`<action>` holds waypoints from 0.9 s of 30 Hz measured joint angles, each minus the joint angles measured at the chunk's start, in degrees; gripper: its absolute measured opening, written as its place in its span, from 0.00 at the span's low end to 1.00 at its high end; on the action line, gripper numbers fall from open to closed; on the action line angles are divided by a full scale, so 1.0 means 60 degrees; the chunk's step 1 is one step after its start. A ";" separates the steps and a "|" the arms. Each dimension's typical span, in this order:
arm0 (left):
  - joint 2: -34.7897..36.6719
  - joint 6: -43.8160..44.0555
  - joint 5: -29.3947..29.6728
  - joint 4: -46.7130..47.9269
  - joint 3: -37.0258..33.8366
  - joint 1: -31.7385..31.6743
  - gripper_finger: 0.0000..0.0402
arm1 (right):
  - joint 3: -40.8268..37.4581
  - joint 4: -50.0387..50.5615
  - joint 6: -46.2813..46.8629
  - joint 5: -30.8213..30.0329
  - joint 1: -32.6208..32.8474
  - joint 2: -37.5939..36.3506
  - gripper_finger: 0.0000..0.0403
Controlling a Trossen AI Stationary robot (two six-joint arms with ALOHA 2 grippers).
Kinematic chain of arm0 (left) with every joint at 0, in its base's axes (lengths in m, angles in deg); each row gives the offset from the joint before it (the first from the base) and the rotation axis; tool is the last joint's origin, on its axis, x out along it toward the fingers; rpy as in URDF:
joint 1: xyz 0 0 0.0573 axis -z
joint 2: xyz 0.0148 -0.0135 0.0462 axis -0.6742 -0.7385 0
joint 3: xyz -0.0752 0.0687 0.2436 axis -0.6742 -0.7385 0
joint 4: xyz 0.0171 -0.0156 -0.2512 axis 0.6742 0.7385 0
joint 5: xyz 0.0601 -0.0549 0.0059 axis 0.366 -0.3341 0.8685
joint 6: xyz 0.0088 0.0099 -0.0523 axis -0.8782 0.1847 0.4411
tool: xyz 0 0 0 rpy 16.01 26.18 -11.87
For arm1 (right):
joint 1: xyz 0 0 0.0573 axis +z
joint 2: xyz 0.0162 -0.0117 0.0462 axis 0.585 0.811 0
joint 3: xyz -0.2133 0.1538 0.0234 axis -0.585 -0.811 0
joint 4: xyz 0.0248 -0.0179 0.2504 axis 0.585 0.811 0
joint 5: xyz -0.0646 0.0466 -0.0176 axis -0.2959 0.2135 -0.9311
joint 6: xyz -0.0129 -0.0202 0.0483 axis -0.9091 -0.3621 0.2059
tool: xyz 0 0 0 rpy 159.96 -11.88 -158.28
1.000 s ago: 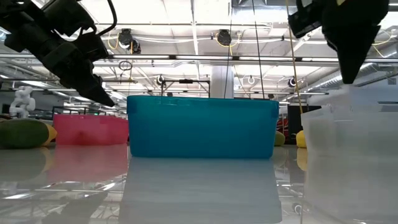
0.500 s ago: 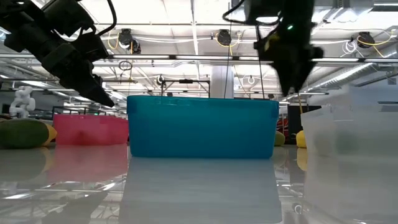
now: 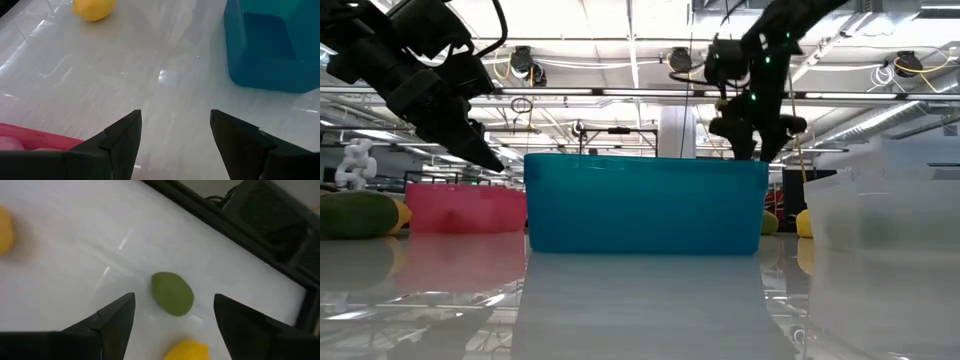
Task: Sort produce into baskets
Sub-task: Put the green lime into the white bin
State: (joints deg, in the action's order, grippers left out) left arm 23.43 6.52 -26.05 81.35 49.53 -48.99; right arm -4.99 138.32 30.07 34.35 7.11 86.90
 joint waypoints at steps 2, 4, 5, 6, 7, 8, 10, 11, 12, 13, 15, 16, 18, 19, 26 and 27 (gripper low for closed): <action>0.0002 -0.0012 0.0004 0.0000 0.0000 0.0000 0.61 | -0.0220 -0.0486 -0.0671 0.0518 -0.0369 0.0026 0.65; -0.0001 -0.0179 0.0075 0.0000 0.0000 0.0002 0.61 | -0.0402 -0.0993 -0.1450 0.0938 -0.0608 0.0026 0.65; 0.0002 -0.0220 0.0092 0.0000 0.0000 0.0002 0.61 | -0.0475 -0.1213 -0.1813 0.1125 -0.0718 0.0026 0.65; -0.0001 -0.0231 0.0102 0.0000 0.0000 0.0002 0.61 | -0.0550 -0.1358 -0.2144 0.1292 -0.0811 0.0026 0.65; 0.0000 -0.0229 0.0106 0.0000 0.0000 0.0000 0.61 | -0.0623 -0.1418 -0.2403 0.1378 -0.0911 0.0026 0.65; 0.0001 -0.0226 0.0109 0.0000 0.0000 -0.0001 0.61 | -0.0679 -0.1432 -0.2570 0.1381 -0.0992 0.0026 0.65; -0.0001 -0.0226 0.0117 0.0000 0.0000 -0.0002 0.61 | -0.0793 -0.1485 -0.2716 0.1373 -0.1150 0.0024 0.65; 0.0002 -0.0226 0.0117 0.0000 0.0000 -0.0002 0.61 | -0.0881 -0.1484 -0.2740 0.1377 -0.1211 0.0022 0.65; 0.0000 -0.0226 0.0120 0.0000 0.0000 0.0000 0.61 | -0.0998 -0.1473 -0.2744 0.1406 -0.1257 0.0022 0.65; 0.0000 -0.0232 0.0120 -0.0003 0.0000 0.0000 0.61 | -0.1109 -0.1471 -0.2783 0.1512 -0.1303 0.0022 0.65; 0.0000 -0.0254 0.0124 -0.0004 0.0000 -0.0001 0.61 | -0.1335 -0.1670 -0.2869 0.1750 -0.1352 0.0022 0.65; 0.0001 -0.0293 0.0127 -0.0004 0.0000 0.0002 0.61 | -0.1450 -0.1846 -0.2887 0.1809 -0.1357 0.0022 0.65; 0.0002 -0.0406 0.0134 -0.0007 0.0000 -0.0001 0.61 | -0.1687 -0.2072 -0.3049 0.1831 -0.1354 0.0022 0.65; -0.0001 -0.0408 0.0141 -0.0007 0.0000 -0.0001 0.61 | -0.1784 -0.2128 -0.3139 0.1844 -0.1354 0.0022 0.65; -0.0001 -0.0415 0.0164 -0.0011 0.0000 0.0002 0.61 | -0.2043 -0.2454 -0.3857 0.1871 -0.1357 0.0455 0.65; -0.0001 -0.0415 0.0164 -0.0011 0.0000 -0.0002 0.61 | -0.2042 -0.2558 -0.3975 0.1871 -0.1357 0.0619 0.65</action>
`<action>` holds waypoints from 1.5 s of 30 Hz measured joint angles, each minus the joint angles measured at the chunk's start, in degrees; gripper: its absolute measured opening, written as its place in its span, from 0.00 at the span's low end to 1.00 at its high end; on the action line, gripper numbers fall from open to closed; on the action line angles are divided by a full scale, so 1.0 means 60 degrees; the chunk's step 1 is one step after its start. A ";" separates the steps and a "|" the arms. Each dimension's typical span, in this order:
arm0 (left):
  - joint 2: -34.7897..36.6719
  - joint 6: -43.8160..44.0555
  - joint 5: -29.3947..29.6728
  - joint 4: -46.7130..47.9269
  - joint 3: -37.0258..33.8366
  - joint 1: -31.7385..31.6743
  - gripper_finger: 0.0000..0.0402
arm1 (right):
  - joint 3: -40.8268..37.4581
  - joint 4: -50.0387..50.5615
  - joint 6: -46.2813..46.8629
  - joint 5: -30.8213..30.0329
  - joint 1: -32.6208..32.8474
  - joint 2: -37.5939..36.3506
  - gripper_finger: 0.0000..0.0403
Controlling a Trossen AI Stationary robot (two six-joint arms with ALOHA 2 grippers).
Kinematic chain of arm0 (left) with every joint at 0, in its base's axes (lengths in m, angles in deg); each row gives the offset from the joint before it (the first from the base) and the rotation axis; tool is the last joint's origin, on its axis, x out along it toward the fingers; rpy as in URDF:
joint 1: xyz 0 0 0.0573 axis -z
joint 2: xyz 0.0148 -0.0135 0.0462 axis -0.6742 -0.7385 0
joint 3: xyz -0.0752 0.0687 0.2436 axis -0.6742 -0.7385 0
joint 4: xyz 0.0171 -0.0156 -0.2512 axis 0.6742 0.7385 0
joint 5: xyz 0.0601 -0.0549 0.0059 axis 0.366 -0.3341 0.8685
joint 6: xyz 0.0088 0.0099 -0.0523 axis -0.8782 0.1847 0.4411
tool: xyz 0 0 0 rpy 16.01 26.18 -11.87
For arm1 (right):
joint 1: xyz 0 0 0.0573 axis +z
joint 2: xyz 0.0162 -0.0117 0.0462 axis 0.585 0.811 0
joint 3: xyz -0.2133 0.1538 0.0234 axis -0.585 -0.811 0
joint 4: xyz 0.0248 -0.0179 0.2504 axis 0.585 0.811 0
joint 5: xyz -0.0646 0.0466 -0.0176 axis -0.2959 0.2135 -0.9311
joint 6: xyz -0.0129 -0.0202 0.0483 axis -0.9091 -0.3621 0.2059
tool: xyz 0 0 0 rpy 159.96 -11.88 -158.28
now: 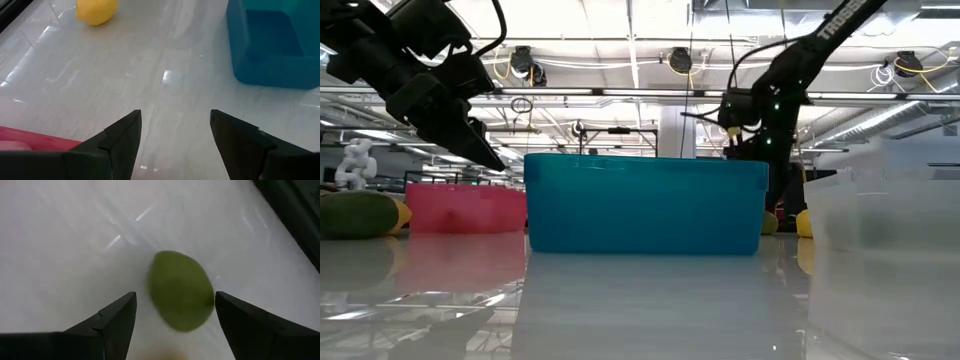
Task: Sort produce into baskets
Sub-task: Put the green lime into the white bin
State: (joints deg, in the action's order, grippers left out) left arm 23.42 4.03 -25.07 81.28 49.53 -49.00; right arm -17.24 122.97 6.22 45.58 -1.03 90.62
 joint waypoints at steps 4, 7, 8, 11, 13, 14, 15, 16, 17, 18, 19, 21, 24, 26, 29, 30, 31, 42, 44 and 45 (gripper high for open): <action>0.0000 0.0000 0.0000 -0.0004 0.0000 0.0003 0.61 | 0.0117 -0.0151 -0.0381 -0.0080 0.0004 0.0714 0.65; 0.0001 -0.0046 -0.0001 -0.0004 0.0000 0.0002 0.61 | 0.0258 -0.0148 -0.0531 -0.0090 0.0007 0.1084 0.65; 0.0004 -0.0072 0.0000 -0.0005 0.0000 0.0004 0.61 | 0.0291 -0.0138 -0.0530 -0.0067 0.0007 0.1168 0.65; 0.0002 -0.0246 0.0022 -0.0023 0.0000 0.0002 0.61 | 0.0317 -0.0133 -0.0552 -0.0053 0.0022 0.1225 0.65; 0.0004 -0.0284 0.0033 -0.0036 0.0000 0.0000 0.61 | 0.0309 -0.0127 -0.0541 -0.0060 0.0029 0.1174 0.65; 0.0002 -0.0320 0.0038 -0.0079 0.0000 0.0000 0.61 | 0.0303 -0.0114 -0.0490 -0.0050 0.0029 0.1146 0.64; 0.0000 -0.0334 0.0050 -0.0156 0.0000 0.0000 0.61 | 0.0313 -0.0085 -0.0464 -0.0032 0.0029 0.1138 0.63; 0.0000 -0.0338 0.0061 -0.0240 0.0000 0.0000 0.61 | 0.0377 0.0024 -0.0394 -0.0017 0.0029 0.1138 0.61; 0.0003 -0.0339 0.0062 -0.0311 0.0000 0.0000 0.61 | 0.0461 0.0159 -0.0332 -0.0002 0.0029 0.1138 0.59; 0.0004 -0.0345 0.0062 -0.0362 0.0000 0.0000 0.61 | 0.0553 0.0305 -0.0327 0.0004 0.0029 0.1138 0.57; 0.0002 -0.0400 0.0062 -0.0410 0.0000 0.0000 0.61 | 0.0647 0.0411 -0.0322 0.0000 0.0033 0.1138 0.55; 0.0000 -0.0533 0.0062 -0.0507 0.0000 0.0000 0.61 | 0.0896 0.0514 -0.0232 0.0011 0.0076 0.1138 0.50; 0.0000 -0.0596 0.0065 -0.0535 0.0000 0.0000 0.61 | 0.1370 0.1091 -0.0019 0.0588 0.0154 0.1138 0.46; 0.0001 -0.0756 0.0066 -0.0593 0.0000 0.0000 0.61 | 0.1714 0.1425 0.0305 0.1376 0.0287 0.1138 0.44; 0.0004 -0.0865 0.0066 -0.0866 0.0000 0.0000 0.61 | 0.2310 0.2372 0.1096 0.2746 0.0647 0.1134 0.44; 0.0001 -0.0966 0.0066 -0.0985 0.0000 0.0000 0.61 | 0.2498 0.2741 0.1367 0.3181 0.0812 0.1131 0.44; 0.0002 -0.1035 0.0066 -0.1090 0.0000 0.0000 0.61 | 0.2711 0.3153 0.1639 0.3635 0.1045 0.1130 0.44; 0.0000 -0.1273 0.0066 -0.1428 0.0000 0.0000 0.61 | 0.4359 0.6774 0.3780 0.4740 0.4378 0.1109 0.46; 0.0000 -0.1268 0.0066 -0.1428 0.0000 0.0000 0.61 | 0.4362 0.7332 0.4149 0.4591 0.5008 0.1109 0.46; 0.0000 -0.1266 0.0066 -0.1431 0.0000 0.0000 0.61 | 0.4336 0.7670 0.4345 0.4373 0.5316 0.1109 0.46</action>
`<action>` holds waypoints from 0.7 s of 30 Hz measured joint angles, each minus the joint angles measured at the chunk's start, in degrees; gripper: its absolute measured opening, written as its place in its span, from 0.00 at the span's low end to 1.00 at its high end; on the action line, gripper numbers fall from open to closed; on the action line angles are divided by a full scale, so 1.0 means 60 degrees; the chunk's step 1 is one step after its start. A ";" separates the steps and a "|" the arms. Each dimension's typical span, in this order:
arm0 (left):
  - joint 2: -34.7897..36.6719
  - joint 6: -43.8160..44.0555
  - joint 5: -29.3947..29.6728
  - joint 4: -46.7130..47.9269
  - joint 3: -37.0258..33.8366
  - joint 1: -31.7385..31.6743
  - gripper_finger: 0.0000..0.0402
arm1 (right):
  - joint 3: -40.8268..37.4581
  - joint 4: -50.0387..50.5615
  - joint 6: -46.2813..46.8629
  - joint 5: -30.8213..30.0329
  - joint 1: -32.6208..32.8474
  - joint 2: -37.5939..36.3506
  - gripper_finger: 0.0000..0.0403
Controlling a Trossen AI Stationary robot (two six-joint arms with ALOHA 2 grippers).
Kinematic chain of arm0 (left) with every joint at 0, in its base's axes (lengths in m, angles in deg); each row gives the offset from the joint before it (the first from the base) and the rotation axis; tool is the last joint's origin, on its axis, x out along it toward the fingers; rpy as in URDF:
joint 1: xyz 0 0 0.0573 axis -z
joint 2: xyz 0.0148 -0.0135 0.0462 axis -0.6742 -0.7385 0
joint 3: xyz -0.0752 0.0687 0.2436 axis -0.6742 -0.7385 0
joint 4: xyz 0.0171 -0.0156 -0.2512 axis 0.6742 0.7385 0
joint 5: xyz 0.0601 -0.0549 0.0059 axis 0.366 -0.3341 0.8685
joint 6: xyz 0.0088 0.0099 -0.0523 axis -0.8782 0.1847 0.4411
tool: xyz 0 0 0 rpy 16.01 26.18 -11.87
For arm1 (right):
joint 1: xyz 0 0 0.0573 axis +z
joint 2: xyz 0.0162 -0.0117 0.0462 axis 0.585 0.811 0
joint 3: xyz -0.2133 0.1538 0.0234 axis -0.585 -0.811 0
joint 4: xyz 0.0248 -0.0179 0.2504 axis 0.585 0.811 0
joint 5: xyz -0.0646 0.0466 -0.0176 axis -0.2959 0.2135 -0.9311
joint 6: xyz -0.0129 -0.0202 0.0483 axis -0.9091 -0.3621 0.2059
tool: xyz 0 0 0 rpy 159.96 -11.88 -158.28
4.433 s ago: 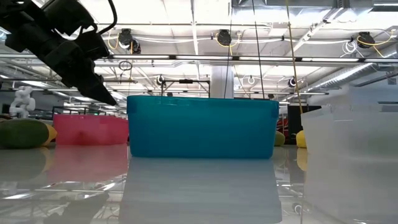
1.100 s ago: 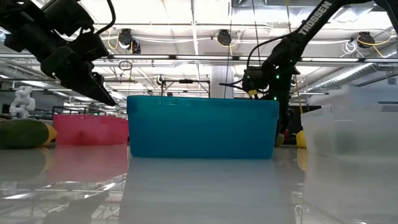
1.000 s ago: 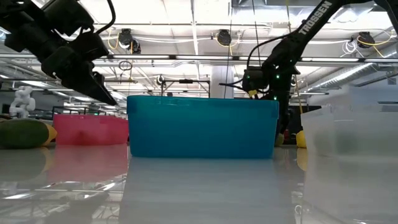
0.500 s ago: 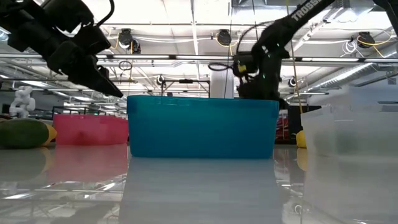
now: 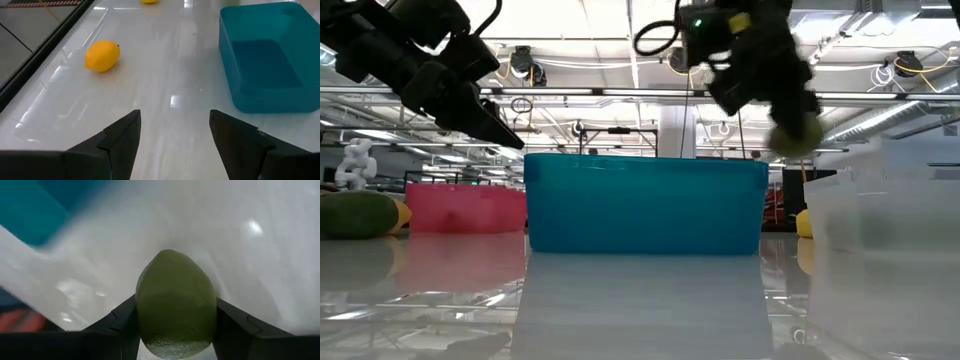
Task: Sort produce into baskets
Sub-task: Put the green lime into the white bin
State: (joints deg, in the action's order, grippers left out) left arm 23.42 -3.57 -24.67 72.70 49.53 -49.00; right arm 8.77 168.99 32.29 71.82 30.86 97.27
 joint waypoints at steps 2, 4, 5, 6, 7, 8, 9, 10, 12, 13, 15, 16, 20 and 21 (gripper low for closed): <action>0.0000 0.0020 0.0000 0.0003 0.0000 0.0000 0.61 | -0.0109 0.0517 0.0376 -0.0324 0.0597 0.0000 0.46; 0.0000 0.0028 -0.0001 0.0007 0.0000 0.0000 0.61 | -0.0237 0.0901 0.0759 -0.0450 0.1116 0.0000 0.46; 0.0000 0.0030 -0.0002 0.0007 0.0000 0.0000 0.61 | -0.0306 0.1093 0.0977 -0.0450 0.1345 0.0000 0.46; 0.0000 0.0031 -0.0004 0.0007 0.0000 0.0000 0.61 | -0.0365 0.1290 0.1224 -0.0446 0.1586 0.0000 0.46; 0.0000 0.0052 -0.0004 0.0007 0.0000 0.0000 0.61 | -0.0436 0.1355 0.1463 -0.0446 0.1815 -0.0006 0.46; 0.0000 0.0144 -0.0004 0.0007 0.0000 0.0000 0.61 | -0.0513 0.1383 0.1686 -0.0439 0.2029 -0.0007 0.46; 0.0000 0.0232 -0.0004 0.0003 0.0000 0.0000 0.61 | -0.0595 0.1423 0.1891 -0.0439 0.2241 -0.0004 0.46; 0.0000 0.0254 -0.0004 0.0003 0.0000 0.0000 0.61 | -0.0674 0.1471 0.2063 -0.0435 0.2435 -0.0004 0.47; 0.0000 0.0264 -0.0004 0.0003 0.0000 0.0000 0.61 | -0.0837 0.1529 0.2373 -0.0405 0.2735 -0.0007 0.48; 0.0000 0.0265 -0.0004 0.0003 0.0000 0.0000 0.61 | -0.0936 0.1537 0.2546 -0.0403 0.2837 -0.0007 0.48; 0.0000 0.0270 -0.0004 0.0003 0.0000 0.0000 0.61 | -0.1177 0.1518 0.2850 -0.0461 0.2959 -0.0004 0.50; 0.0000 0.0274 -0.0005 0.0003 0.0000 0.0000 0.61 | -0.1282 0.1523 0.2938 -0.0454 0.2999 -0.0004 0.51; 0.0000 0.0287 -0.0005 0.0003 0.0000 0.0000 0.61 | -0.1552 0.1523 0.3037 -0.0440 0.3037 -0.0004 0.58; 0.0000 0.0326 -0.0004 0.0003 0.0000 0.0000 0.61 | -0.1564 0.1527 0.3037 -0.0434 0.3036 -0.0004 0.59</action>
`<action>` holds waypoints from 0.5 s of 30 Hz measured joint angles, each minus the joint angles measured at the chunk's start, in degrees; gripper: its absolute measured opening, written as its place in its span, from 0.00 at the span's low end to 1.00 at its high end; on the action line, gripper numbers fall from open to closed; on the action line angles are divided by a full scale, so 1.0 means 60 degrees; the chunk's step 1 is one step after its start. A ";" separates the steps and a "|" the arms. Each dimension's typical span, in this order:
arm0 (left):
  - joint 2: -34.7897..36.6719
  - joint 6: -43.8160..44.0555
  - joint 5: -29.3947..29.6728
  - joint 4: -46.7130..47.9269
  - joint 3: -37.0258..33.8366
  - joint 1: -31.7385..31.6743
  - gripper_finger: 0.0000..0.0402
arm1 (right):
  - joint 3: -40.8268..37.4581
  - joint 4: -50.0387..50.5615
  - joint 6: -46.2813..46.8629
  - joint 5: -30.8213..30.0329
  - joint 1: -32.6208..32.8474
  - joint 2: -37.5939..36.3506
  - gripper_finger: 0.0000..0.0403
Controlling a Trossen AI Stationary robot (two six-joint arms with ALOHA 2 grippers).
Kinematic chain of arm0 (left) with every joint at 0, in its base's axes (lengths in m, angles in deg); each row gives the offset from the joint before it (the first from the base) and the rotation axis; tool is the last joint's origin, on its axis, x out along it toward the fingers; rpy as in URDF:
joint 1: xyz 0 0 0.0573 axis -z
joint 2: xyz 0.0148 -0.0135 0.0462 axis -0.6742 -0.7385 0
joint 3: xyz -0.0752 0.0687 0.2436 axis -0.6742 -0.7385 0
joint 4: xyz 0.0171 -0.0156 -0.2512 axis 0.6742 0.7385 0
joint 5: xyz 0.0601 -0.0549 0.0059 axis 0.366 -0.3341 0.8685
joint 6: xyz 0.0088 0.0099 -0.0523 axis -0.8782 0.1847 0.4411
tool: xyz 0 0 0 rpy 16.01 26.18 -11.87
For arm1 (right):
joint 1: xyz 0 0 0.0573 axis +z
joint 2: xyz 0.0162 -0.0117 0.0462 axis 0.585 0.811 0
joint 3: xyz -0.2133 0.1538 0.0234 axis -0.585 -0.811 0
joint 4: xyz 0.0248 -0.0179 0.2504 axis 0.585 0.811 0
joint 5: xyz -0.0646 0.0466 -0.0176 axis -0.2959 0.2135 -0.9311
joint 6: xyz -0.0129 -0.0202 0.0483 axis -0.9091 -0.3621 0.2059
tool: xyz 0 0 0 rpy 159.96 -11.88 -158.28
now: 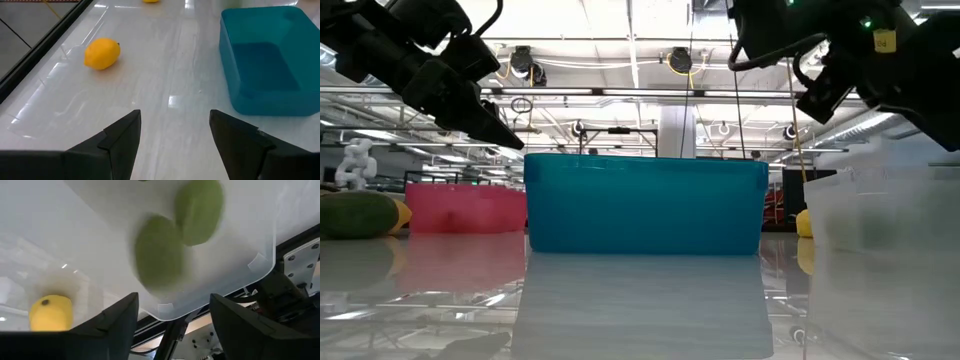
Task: Sort produce into baskets
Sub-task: Put the green lime into the white bin
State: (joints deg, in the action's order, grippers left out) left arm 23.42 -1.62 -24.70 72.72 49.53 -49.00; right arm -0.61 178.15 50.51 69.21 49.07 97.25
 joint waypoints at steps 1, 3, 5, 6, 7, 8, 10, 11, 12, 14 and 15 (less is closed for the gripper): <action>0.0000 0.0113 -0.0003 0.0003 0.0000 0.0000 0.61 | 0.0000 0.0000 -0.0014 0.0000 -0.0006 0.0000 0.61; 0.0000 0.0209 -0.0003 0.0000 0.0000 0.0000 0.61 | 0.0004 -0.0001 -0.0094 0.0031 -0.0006 0.0000 0.64; 0.0000 0.0229 -0.0138 0.0000 0.0000 0.0000 0.61 | 0.0011 0.0002 -0.0240 0.0141 -0.0006 0.0000 0.66; 0.0004 0.0299 -0.0277 -0.0003 0.0000 0.0000 0.61 | 0.0037 0.0011 -0.0277 0.0251 -0.0006 0.0000 0.67; 0.0004 0.0430 -0.0471 -0.0016 0.0000 0.0000 0.61 | 0.0097 0.0027 -0.0306 0.0337 -0.0006 0.0000 0.67; 0.0013 0.0499 -0.0669 -0.0040 0.0008 0.0000 0.61 | 0.0185 0.0050 -0.0298 0.0358 -0.0003 0.0000 0.68; 0.0022 0.0863 -0.1274 -0.0045 0.0154 0.0001 0.61 | 0.0422 0.0088 -0.0187 0.0318 0.0060 -0.0003 0.68; 0.0026 0.1092 -0.1664 -0.0083 0.0261 0.0028 0.61 | 0.0549 0.0059 -0.0157 0.0166 0.0122 -0.0049 0.68; 0.0040 0.1326 -0.2088 -0.0109 0.0364 0.0105 0.61 | 0.0683 -0.0012 -0.0109 -0.0094 0.0211 -0.0085 0.67; 0.0040 0.1814 -0.3001 -0.0109 0.0535 0.0402 0.61 | 0.1028 -0.0204 -0.0021 -0.0749 0.0392 -0.0175 0.66; 0.0040 0.2084 -0.3440 -0.0104 0.0596 0.0582 0.61 | 0.1135 -0.0407 0.0022 -0.1222 0.0522 -0.0271 0.66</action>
State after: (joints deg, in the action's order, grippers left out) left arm 23.66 10.89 -45.34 72.10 53.11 -45.51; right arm 6.20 175.71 50.64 61.88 52.21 95.62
